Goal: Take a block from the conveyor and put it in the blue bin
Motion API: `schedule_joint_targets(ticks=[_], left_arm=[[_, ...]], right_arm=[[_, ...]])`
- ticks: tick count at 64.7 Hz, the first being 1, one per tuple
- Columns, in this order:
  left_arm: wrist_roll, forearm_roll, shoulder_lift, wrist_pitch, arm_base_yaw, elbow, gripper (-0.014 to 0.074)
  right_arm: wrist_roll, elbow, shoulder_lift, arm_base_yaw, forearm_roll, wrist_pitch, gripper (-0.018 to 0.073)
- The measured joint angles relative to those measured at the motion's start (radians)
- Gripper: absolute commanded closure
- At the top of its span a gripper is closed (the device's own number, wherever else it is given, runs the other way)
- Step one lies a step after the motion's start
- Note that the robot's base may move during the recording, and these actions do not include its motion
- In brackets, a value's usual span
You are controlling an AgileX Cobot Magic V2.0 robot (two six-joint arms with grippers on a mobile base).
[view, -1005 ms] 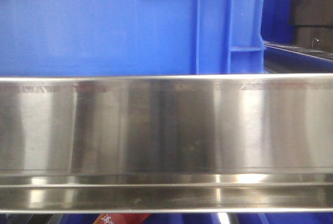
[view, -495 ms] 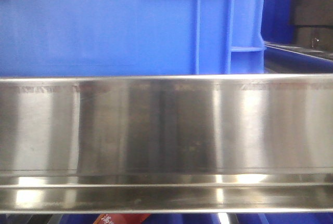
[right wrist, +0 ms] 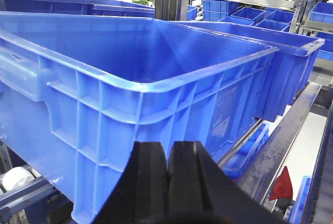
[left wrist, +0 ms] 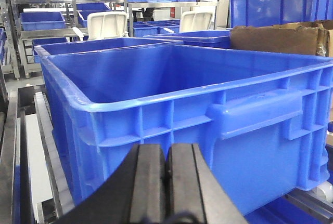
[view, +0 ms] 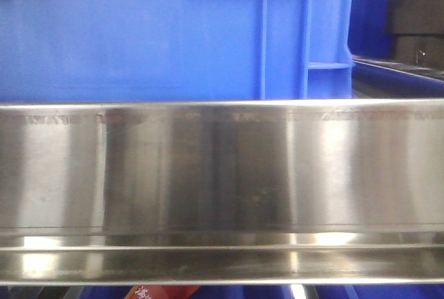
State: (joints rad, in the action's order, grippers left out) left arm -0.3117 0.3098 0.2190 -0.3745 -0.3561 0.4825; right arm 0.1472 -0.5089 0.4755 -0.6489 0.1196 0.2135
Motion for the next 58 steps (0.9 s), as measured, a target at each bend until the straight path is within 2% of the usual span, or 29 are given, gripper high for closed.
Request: schedule_joint_targets(ticks=[15, 22, 30, 41, 52, 58], left_arm=[[0.000, 0.000, 0.000, 0.000, 0.000, -0.002, 0.0707], [0.026, -0.052, -0.019, 0.010, 0.014, -0.016, 0.0707], [0.138, -0.149, -0.073, 0.022, 0.077, -0.053, 0.0707], [0.220, -0.253, -0.180, 0.038, 0.194, -0.143, 0.0707], [0.234, -0.268, -0.214, 0.118, 0.288, -0.269, 0.0707], [0.235, -0.268, -0.214, 0.194, 0.298, -0.334, 0.0707]], right_arm=[[0.000, 0.000, 0.000, 0.000, 0.000, 0.000, 0.0721], [0.000, 0.000, 0.000, 0.000, 0.000, -0.002, 0.0721], [0.000, 0.000, 0.000, 0.000, 0.000, -0.002, 0.0721], [0.000, 0.000, 0.000, 0.000, 0.000, -0.004, 0.0721], [0.000, 0.001, 0.000, 0.000, 0.000, -0.011, 0.0721], [0.000, 0.001, -0.001, 0.000, 0.000, -0.013, 0.0721]])
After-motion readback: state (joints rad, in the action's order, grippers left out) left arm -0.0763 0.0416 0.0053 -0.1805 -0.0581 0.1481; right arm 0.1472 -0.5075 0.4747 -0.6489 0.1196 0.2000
